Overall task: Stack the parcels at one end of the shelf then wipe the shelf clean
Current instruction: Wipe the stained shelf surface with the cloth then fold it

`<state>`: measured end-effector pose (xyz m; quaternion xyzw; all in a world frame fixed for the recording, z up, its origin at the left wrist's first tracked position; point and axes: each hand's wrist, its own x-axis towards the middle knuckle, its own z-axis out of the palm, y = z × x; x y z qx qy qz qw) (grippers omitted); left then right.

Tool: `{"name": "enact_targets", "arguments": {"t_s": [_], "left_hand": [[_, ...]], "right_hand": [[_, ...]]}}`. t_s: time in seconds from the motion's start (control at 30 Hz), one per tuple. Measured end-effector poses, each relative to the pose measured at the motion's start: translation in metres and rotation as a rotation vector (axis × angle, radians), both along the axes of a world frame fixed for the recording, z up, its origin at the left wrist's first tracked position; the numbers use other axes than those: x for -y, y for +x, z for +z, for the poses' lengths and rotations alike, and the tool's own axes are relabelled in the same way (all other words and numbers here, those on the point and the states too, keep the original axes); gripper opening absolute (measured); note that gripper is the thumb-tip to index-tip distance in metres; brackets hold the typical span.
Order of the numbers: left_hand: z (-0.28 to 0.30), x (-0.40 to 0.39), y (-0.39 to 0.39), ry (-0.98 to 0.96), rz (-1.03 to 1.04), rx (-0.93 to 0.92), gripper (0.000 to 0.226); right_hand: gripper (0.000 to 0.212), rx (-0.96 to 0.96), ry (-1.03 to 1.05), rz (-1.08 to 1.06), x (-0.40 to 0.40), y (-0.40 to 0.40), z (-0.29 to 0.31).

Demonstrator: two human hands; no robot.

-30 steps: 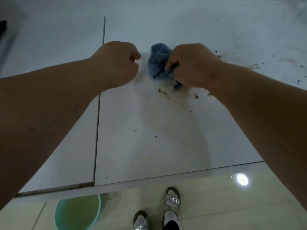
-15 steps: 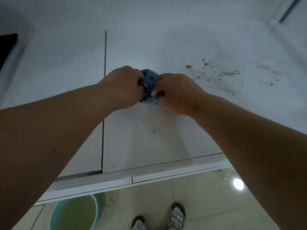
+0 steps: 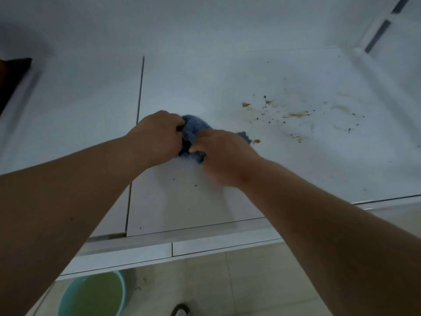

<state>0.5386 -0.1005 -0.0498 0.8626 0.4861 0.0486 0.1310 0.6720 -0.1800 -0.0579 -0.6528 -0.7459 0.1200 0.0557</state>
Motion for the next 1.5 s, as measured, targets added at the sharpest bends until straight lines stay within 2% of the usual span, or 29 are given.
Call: {"name": "enact_targets", "arguments": {"t_s": [0.1,0.3,0.47,0.6,0.73,0.9,1.13,1.23,1.4,1.5], "left_hand": [[0.001,0.008,-0.003,-0.028,0.01,-0.024,0.036],[0.005,0.018,-0.012,-0.074,0.079,-0.005,0.043],[0.006,0.026,-0.015,-0.064,0.12,-0.028,0.042],[0.008,0.033,-0.013,-0.074,0.129,-0.074,0.032],[0.011,0.043,-0.014,-0.1,0.125,-0.076,0.036],[0.012,0.048,-0.013,-0.105,0.144,-0.023,0.042],[0.008,0.058,-0.02,-0.115,0.204,-0.034,0.034],[0.011,0.064,-0.025,-0.122,0.233,-0.034,0.03],[0.017,0.068,-0.029,-0.129,0.251,0.006,0.03],[0.016,0.07,-0.034,-0.14,0.265,0.012,0.032]], "right_hand": [[0.039,-0.014,-0.031,-0.005,0.01,0.02,0.008],[0.033,0.013,-0.02,-0.241,0.003,0.038,0.003],[0.03,-0.027,-0.009,-0.062,0.013,-0.002,0.0],[0.038,-0.083,-0.08,0.071,0.03,-0.007,0.002],[0.03,0.003,-0.084,-0.006,0.033,0.022,0.01],[0.039,-0.055,-0.065,-0.149,0.036,0.033,0.013],[0.031,-0.029,-0.079,0.084,0.054,-0.016,0.011],[0.032,-0.016,-0.091,0.103,0.061,-0.008,0.017],[0.029,0.003,-0.088,-0.086,0.055,0.026,0.02],[0.025,-0.031,-0.079,-0.118,0.051,0.017,0.016]]}}
